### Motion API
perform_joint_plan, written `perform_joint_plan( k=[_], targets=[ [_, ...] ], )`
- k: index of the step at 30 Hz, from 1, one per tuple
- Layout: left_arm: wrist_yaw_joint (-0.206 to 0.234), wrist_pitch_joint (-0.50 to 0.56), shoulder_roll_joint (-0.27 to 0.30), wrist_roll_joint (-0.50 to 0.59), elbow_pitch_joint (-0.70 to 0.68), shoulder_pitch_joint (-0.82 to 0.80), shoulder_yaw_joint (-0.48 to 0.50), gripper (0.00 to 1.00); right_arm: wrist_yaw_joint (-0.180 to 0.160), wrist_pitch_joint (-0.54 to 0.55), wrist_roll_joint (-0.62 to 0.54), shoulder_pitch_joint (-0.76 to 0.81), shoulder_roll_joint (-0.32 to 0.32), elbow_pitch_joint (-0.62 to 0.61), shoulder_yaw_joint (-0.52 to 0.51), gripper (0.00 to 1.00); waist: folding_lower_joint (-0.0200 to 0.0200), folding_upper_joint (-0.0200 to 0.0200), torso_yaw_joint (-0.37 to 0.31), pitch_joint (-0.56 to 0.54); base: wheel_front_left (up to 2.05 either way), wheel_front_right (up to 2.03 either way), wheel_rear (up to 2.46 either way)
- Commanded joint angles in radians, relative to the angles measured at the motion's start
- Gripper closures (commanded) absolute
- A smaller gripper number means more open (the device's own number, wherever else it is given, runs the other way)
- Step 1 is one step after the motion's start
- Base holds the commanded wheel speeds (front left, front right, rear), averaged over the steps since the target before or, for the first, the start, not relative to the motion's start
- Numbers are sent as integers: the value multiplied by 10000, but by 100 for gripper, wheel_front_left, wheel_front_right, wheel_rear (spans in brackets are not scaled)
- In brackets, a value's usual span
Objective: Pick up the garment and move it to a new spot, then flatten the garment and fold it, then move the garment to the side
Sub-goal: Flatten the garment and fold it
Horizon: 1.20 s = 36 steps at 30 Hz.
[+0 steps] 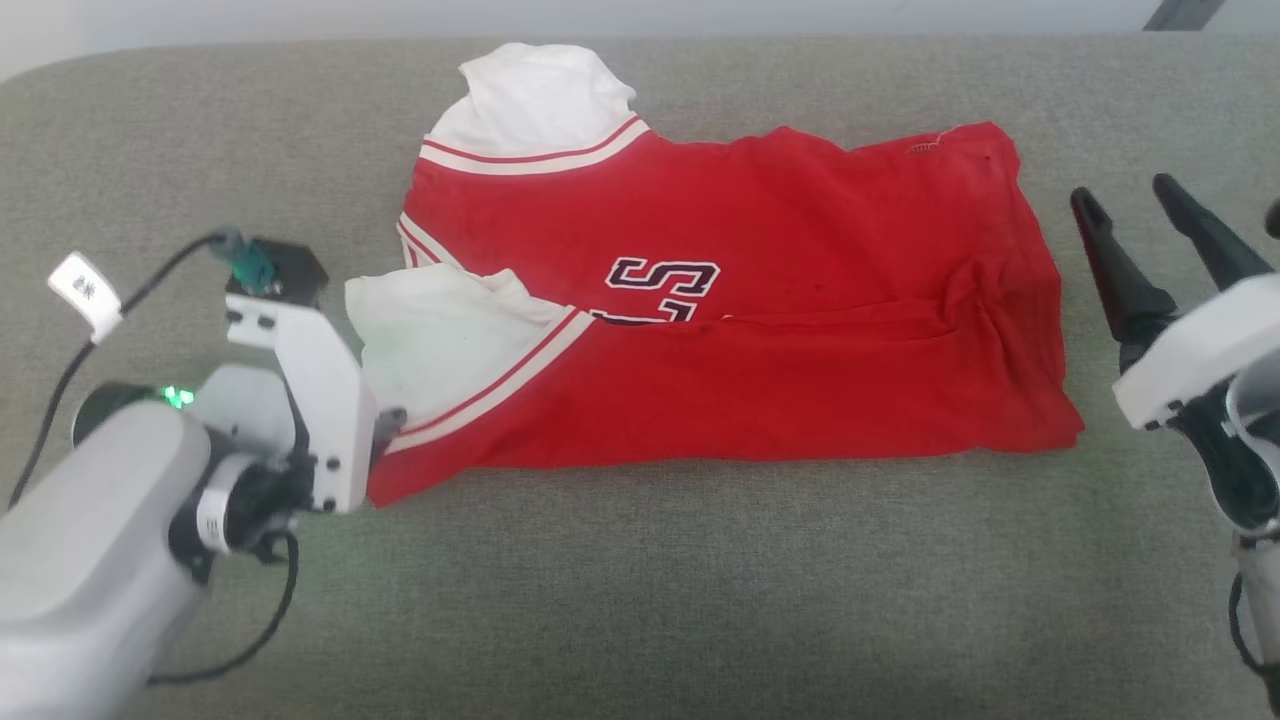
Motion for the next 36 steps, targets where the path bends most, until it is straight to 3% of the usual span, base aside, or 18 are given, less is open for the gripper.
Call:
perform_joint_plan(
  k=[1,11,20,36],
  targets=[
    [247,79,157,-112,-399,347,51,0,-13,-289,-175,255,151,-309,-211,0,0,-1,-41,15,0,0,0],
    [1332,0,731,-603,-1753,1582,585,0,-13,-665,-977,1330,1063,-1660,-1752,0,0,-1,-445,310,0,0,0],
    [1550,-426,1190,-537,-2427,1750,1009,0,-13,-365,-1093,2086,1567,-2380,-2403,0,0,-1,-508,489,0,0,0],
    [2618,148,2007,-500,-4793,2482,1081,0,-13,-133,-1072,2585,1888,-3173,-2956,0,0,-1,-307,518,0,0,0]
  ],
)
